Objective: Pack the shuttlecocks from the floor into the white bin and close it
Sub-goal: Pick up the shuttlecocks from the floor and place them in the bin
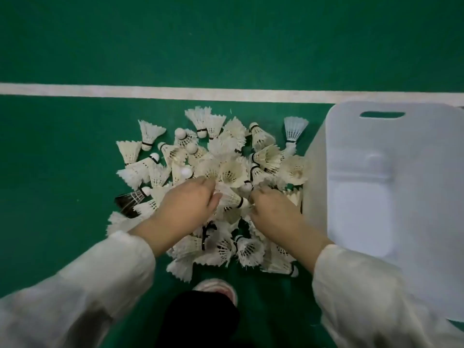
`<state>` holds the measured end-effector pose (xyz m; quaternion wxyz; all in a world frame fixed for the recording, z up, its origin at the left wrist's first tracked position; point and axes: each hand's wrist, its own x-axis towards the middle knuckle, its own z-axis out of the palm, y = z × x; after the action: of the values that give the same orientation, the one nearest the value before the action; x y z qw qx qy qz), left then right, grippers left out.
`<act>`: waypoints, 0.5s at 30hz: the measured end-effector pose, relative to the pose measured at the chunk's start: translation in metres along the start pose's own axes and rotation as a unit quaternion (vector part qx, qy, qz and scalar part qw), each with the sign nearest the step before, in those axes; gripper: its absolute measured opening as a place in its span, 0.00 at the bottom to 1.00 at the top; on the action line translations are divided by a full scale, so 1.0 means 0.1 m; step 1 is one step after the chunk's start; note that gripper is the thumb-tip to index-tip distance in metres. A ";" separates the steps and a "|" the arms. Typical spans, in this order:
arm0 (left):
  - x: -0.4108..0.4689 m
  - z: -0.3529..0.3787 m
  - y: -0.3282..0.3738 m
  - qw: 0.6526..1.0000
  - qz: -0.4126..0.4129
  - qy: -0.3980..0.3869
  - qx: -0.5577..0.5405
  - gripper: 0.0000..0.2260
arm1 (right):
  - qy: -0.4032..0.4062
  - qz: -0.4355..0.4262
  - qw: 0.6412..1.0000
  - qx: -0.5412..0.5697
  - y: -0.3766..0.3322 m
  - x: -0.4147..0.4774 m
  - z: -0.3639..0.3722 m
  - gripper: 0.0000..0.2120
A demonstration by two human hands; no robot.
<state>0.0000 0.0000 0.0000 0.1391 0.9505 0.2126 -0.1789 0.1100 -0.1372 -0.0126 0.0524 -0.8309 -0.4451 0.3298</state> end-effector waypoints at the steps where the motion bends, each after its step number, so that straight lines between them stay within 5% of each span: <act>1: 0.00 0.07 -0.03 1.000 -0.011 0.016 -0.004 0.15 | 0.000 -0.005 1.000 -0.026 0.01 0.04 0.07 0.16; 6: 0.02 0.37 -0.19 0.997 -0.003 0.065 -0.031 0.17 | 0.033 -0.006 0.998 -0.062 0.09 0.12 0.30 0.16; 15: -0.19 0.48 -0.13 0.975 0.038 0.089 -0.201 0.04 | 0.013 0.023 0.995 -0.099 0.01 -0.11 0.36 0.12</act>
<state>-0.0351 -0.0117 -0.0378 0.3148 0.9224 0.2197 -0.0422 0.0846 -0.1536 -0.0357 -0.0321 -0.8460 -0.4561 0.2742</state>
